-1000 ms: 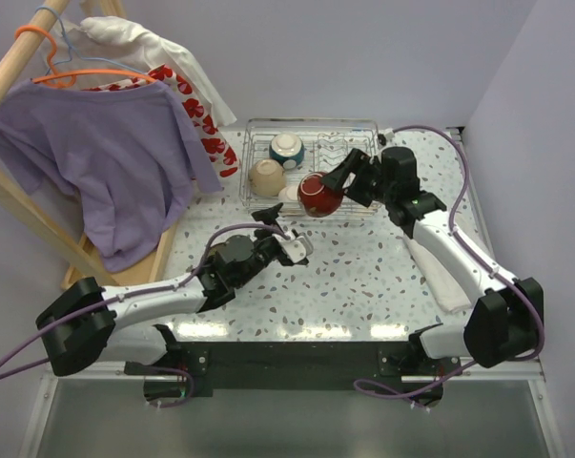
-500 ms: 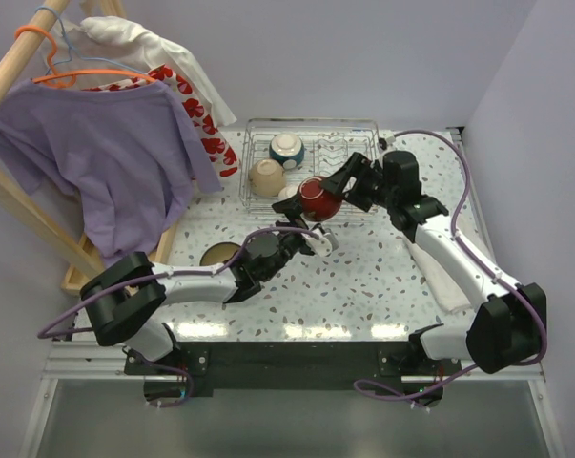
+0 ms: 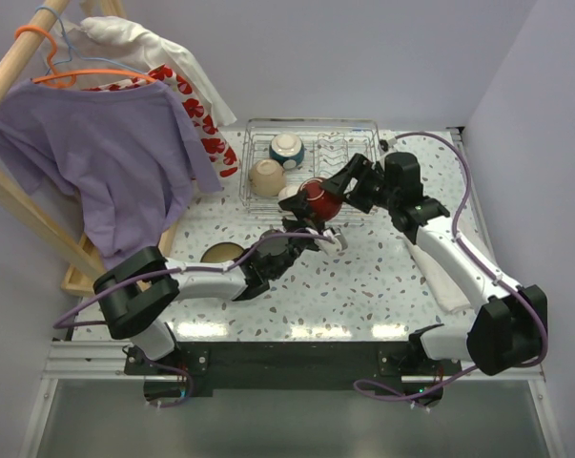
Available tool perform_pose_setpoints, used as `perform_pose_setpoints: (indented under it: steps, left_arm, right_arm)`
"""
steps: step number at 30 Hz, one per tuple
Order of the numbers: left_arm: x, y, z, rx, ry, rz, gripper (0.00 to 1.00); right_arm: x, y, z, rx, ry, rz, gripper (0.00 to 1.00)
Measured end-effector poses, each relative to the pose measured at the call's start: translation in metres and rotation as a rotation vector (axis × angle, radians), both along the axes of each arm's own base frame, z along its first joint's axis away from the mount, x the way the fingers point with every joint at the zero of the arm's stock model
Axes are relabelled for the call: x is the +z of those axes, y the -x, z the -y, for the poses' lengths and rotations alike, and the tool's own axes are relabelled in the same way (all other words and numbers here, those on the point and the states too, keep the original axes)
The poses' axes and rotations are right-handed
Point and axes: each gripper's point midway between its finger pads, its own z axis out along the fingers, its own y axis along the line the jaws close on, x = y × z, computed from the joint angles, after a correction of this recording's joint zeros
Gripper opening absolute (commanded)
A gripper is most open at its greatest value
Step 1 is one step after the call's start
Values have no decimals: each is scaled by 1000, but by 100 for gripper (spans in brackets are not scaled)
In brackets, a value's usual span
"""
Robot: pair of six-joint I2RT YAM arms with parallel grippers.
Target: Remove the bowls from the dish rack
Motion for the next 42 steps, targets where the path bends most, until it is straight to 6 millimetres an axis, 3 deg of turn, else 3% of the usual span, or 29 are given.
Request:
perform_pose_setpoints:
  steps: [19, 21, 23, 26, 32, 42]
  left_arm:
    - [2, 11, 4, 15, -37, 101, 57]
    - [1, 13, 4, 15, -42, 107, 61]
    - [0, 15, 3, 15, -46, 113, 76]
    - [1, 17, 1, 16, -48, 132, 85]
    - [-4, 16, -6, 44, -73, 165, 91]
    - [-15, 14, -9, 58, -178, 208, 89]
  right_arm:
    - [-4, 2, -2, -9, -39, -14, 0]
    - [-6, 3, -3, -5, -42, -17, 0]
    - [-6, 4, -4, -1, -47, -21, 0]
    - [-7, 5, -5, 6, -52, -24, 0]
    - [-11, 8, -6, 8, -58, -38, 0]
    - [-15, 9, -6, 13, -58, -47, 0]
